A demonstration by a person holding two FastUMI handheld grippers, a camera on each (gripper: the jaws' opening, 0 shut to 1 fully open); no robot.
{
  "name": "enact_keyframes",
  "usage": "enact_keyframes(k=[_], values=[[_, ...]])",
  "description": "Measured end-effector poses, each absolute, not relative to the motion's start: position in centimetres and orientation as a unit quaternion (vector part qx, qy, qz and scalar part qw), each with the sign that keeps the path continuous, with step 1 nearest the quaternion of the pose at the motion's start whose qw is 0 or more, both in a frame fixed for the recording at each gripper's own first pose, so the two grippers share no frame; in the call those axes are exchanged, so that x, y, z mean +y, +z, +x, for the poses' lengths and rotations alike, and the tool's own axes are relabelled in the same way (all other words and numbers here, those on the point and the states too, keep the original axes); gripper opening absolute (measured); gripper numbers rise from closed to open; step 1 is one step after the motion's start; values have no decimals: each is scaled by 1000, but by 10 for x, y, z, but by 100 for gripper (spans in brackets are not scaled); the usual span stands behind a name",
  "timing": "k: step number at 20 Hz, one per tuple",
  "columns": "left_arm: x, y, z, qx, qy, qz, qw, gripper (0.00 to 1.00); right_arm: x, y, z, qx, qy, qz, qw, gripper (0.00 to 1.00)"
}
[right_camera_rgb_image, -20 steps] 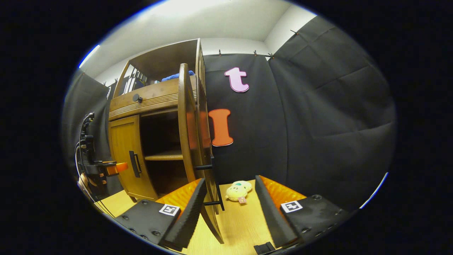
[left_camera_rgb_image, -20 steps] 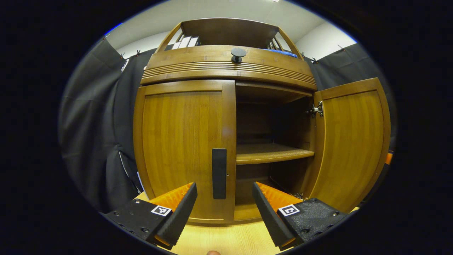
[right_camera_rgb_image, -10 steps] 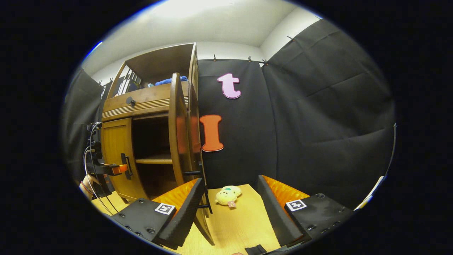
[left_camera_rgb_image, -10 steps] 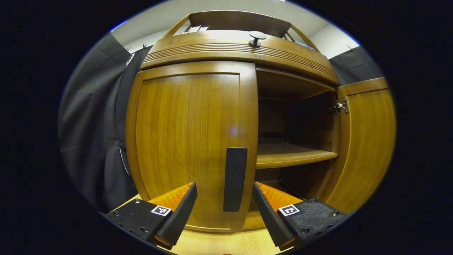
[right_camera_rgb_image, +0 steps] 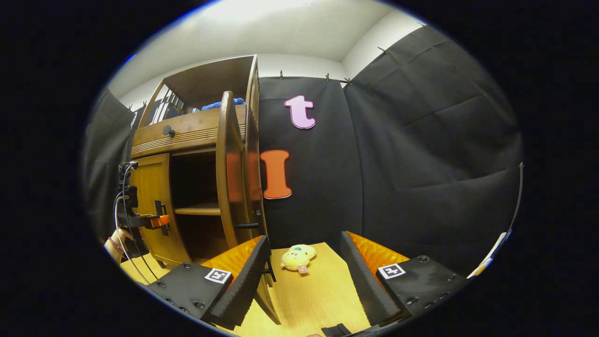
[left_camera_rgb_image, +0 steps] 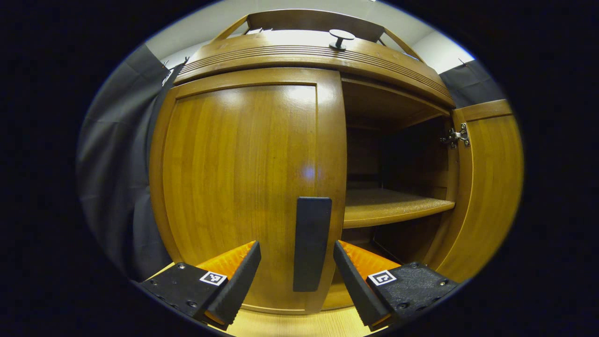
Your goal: Open the right door of the double-door shoe cabinet with the right hand, and open the left door with the left hand.
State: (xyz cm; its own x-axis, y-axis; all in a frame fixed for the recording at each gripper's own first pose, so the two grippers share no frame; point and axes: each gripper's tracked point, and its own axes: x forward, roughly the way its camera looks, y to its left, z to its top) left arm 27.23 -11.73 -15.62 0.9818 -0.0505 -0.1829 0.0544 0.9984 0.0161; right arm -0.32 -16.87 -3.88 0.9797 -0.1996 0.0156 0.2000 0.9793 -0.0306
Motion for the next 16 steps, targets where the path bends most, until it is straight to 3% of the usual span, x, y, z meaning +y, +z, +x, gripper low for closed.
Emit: enact_keyframes(k=[2, 7, 16], values=[[-122, -160, 274, 95, -30, 4, 995, 87, -170, -41, -4, -4, -101, -16, 995, 98], [-123, -167, 278, 99, -35, -9, 994, 36, -167, -42, -8, -2, -98, -18, 995, 98], [-123, -163, 268, 88, -39, 20, 995, 16, -159, -41, -15, -5, -93, -18, 995, 98]])
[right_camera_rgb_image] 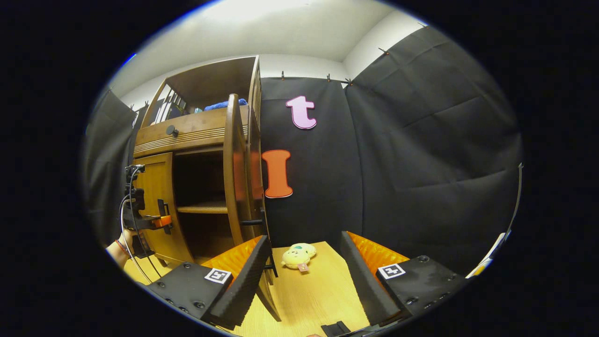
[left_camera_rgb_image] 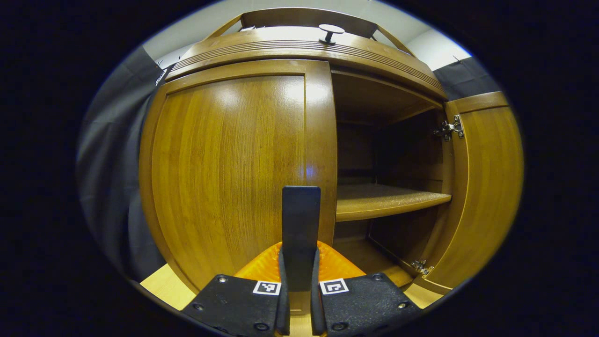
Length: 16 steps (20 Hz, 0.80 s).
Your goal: Open the right door of the double-door shoe cabinet with the right hand, and open the left door with the left hand.
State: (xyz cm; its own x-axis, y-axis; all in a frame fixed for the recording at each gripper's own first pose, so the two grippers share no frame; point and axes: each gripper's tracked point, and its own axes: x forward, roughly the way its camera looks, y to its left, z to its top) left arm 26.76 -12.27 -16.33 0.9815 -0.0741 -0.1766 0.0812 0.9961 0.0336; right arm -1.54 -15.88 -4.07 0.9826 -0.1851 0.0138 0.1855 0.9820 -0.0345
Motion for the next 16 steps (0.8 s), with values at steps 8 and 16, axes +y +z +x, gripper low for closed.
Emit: enact_keyframes(k=[8, 16], values=[[-115, -156, 231, 98, -71, 7, 993, 18, -126, -34, -30, -9, -73, -27, 997, 98], [-99, -148, 193, 100, -92, 4, 991, 16, -96, -19, -49, -20, -61, -52, 997, 98]])
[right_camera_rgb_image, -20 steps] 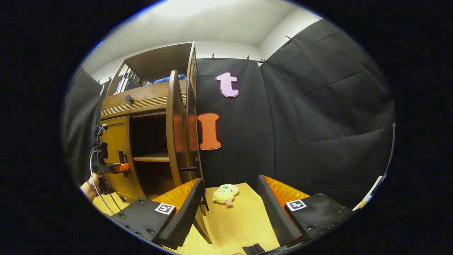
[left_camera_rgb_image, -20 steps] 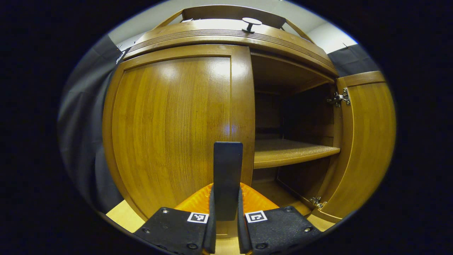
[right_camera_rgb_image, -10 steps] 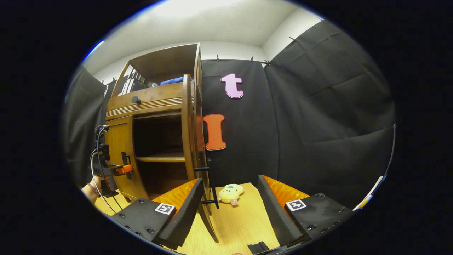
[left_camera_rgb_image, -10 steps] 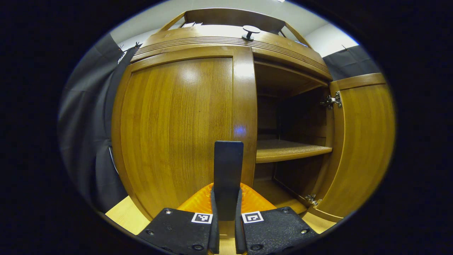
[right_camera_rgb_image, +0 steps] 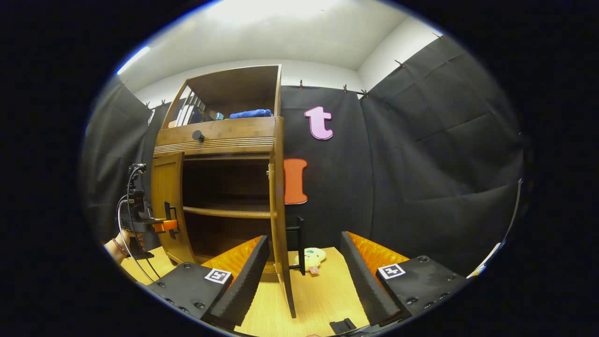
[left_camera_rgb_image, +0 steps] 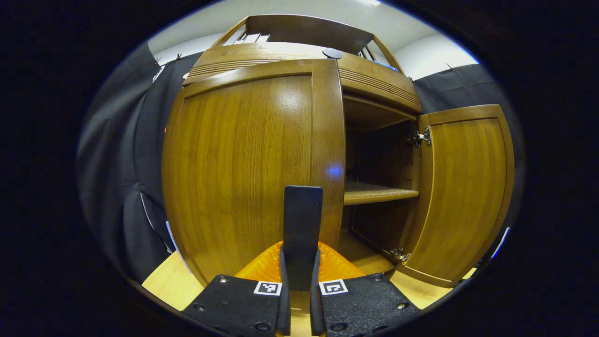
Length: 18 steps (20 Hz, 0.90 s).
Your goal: Open the right door of the double-door shoe cabinet with the right hand, and open the left door with the left hand.
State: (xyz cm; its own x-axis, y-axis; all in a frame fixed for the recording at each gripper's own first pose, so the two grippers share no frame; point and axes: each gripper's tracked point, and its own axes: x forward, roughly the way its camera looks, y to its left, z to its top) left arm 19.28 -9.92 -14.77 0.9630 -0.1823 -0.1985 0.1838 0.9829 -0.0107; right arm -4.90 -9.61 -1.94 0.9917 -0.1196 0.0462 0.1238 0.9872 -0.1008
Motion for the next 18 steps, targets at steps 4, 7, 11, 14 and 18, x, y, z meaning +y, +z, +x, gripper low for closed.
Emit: enact_keyframes(k=[4, 7, 11, 14, 18], values=[[-86, -142, 170, 105, -101, 5, 989, 16, -77, -20, -54, -17, -48, -51, 997, 98], [-76, -140, 158, 105, -106, 8, 989, 17, -61, -24, -53, -12, -34, -45, 998, 98], [-63, -136, 143, 106, -106, 7, 989, 17, -51, -30, -59, -8, -26, -50, 998, 98], [-54, -135, 136, 106, -101, 10, 989, 17, -45, -31, -60, -6, -24, -53, 998, 98], [-44, -131, 126, 104, -94, 13, 990, 14, -39, -33, -64, -8, -21, -63, 998, 90]])
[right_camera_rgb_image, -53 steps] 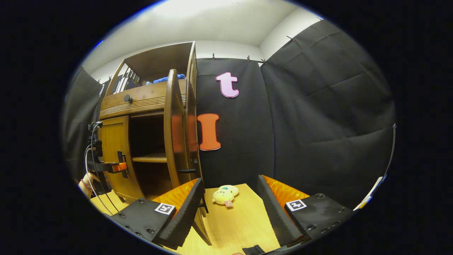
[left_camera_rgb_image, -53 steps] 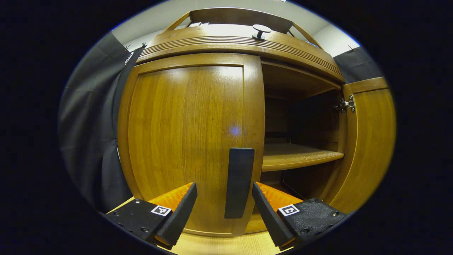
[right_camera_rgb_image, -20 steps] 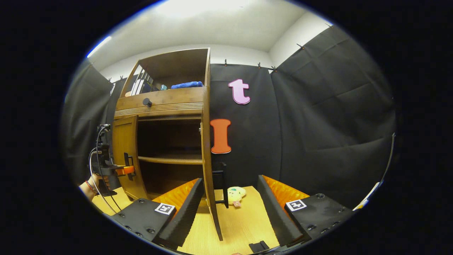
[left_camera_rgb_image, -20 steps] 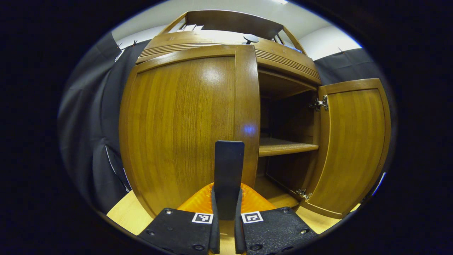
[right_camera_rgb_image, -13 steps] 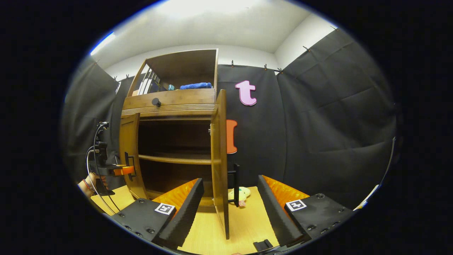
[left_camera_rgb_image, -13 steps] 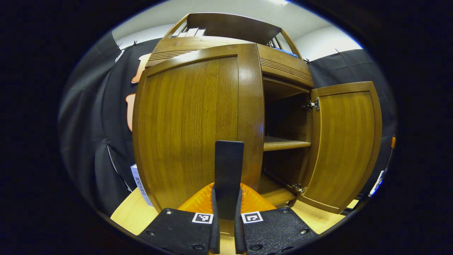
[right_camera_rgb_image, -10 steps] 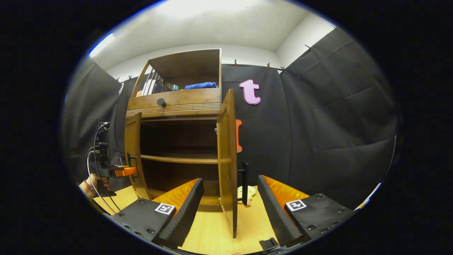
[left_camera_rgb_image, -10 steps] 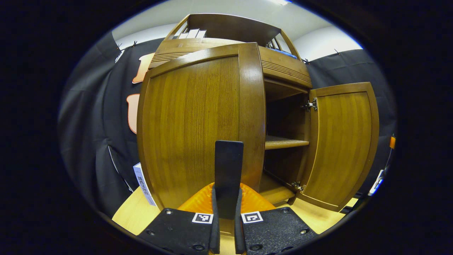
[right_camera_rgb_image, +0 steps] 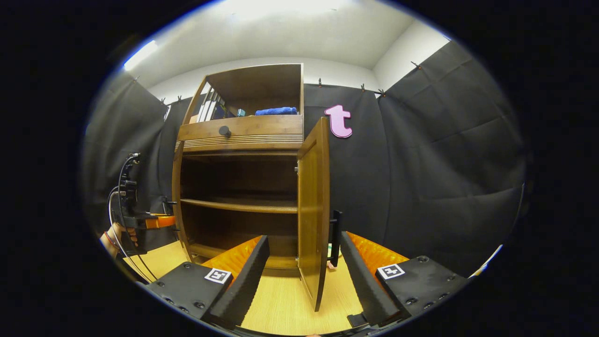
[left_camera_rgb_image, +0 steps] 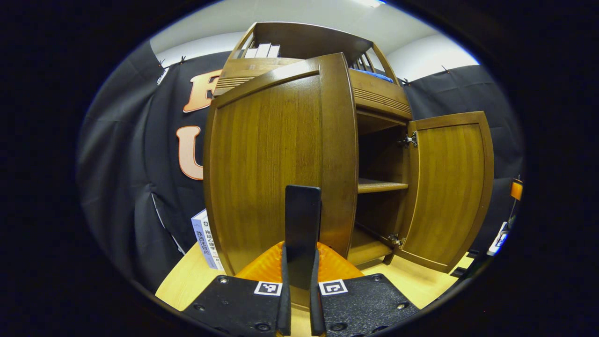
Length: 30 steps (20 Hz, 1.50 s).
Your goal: Open the right door of the double-door shoe cabinet with the right hand, and open the left door with the left hand.
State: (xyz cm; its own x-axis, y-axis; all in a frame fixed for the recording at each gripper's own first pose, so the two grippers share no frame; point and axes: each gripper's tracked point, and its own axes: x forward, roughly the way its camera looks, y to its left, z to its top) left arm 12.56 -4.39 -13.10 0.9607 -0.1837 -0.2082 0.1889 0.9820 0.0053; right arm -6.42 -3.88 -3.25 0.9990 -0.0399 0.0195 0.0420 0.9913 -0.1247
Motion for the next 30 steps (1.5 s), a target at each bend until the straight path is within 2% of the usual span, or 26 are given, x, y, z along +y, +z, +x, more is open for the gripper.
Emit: enact_keyframes(k=[3, 5, 13, 14, 15, 21, 23, 24, 25, 26, 27, 28, 29, 30], values=[[-29, -130, 114, 102, -86, 13, 991, 14, -33, -32, -65, -10, -16, -64, 998, 90], [-22, -127, 109, 102, -84, 13, 991, 17, -30, -33, -65, -11, -12, -64, 998, 91], [7, -122, 92, 104, -63, 24, 992, 10, -10, -47, -59, 0, 15, -63, 998, 90], [11, -121, 90, 104, -58, 24, 993, 10, -8, -47, -58, 1, 18, -63, 998, 91], [17, -121, 87, 105, -53, 25, 993, 10, -7, -45, -58, 0, 19, -62, 998, 98], [50, -117, 73, 97, -16, 40, 994, 5, 0, -38, -52, -16, 22, -59, 998, 96], [61, -115, 69, 93, -8, 40, 995, 0, 5, -38, -51, -18, 27, -59, 998, 96], [68, -115, 68, 92, -4, 41, 995, 2, 8, -39, -49, -17, 29, -62, 998, 96], [76, -115, 67, 93, 2, 39, 995, 1, 11, -41, -49, -14, 32, -64, 997, 100], [82, -114, 64, 93, 6, 34, 995, 0, 14, -42, -48, -13, 36, -65, 997, 96], [85, -114, 64, 94, 5, 29, 995, 0, 17, -41, -48, -14, 40, -66, 997, 100], [87, -113, 63, 95, 3, 27, 995, 0, 19, -39, -48, -17, 42, -67, 997, 91], [88, -114, 63, 96, 2, 29, 995, 0, 21, -38, -47, -20, 42, -68, 997, 96], [89, -114, 63, 95, 1, 33, 995, 2, 22, -38, -47, -22, 42, -69, 996, 96]])
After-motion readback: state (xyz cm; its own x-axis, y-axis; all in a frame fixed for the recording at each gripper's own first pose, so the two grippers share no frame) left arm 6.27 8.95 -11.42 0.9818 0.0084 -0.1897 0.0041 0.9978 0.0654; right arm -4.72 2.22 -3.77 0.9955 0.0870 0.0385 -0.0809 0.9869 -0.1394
